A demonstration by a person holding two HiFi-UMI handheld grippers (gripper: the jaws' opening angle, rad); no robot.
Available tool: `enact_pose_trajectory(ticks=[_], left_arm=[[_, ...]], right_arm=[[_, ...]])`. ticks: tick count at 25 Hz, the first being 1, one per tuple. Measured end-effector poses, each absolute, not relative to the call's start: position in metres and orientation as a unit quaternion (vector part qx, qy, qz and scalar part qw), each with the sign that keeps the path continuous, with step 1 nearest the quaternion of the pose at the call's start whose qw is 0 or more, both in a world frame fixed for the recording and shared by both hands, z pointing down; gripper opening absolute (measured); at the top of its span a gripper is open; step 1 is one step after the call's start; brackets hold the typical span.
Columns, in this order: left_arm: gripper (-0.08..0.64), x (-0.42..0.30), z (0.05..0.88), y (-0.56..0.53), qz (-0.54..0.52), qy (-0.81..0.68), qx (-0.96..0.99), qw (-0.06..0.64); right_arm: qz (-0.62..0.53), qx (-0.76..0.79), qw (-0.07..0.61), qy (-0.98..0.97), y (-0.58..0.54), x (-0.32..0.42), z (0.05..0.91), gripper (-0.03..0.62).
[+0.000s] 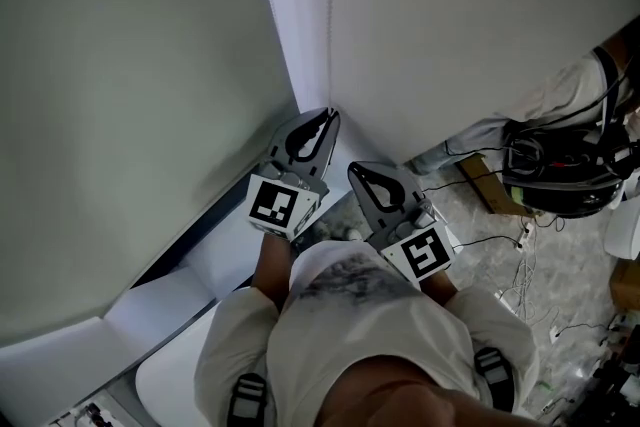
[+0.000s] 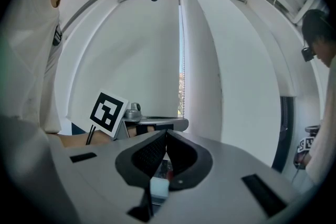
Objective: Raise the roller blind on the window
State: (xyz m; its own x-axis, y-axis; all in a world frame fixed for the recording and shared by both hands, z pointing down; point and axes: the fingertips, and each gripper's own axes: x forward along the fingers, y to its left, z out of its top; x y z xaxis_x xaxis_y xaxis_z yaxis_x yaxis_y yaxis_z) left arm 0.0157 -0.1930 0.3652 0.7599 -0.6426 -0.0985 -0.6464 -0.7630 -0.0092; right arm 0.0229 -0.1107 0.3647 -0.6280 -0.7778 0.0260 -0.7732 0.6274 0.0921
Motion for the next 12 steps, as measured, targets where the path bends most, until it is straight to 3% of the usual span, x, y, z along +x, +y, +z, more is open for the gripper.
enact_pose_trajectory(ticks=[12], left_arm=[[0.008, 0.017, 0.367, -0.172, 0.028, 0.338, -0.941, 0.001]], right_arm=[[-0.034, 0.403, 0.031, -0.914, -0.107, 0.022, 0.355, 0.061]])
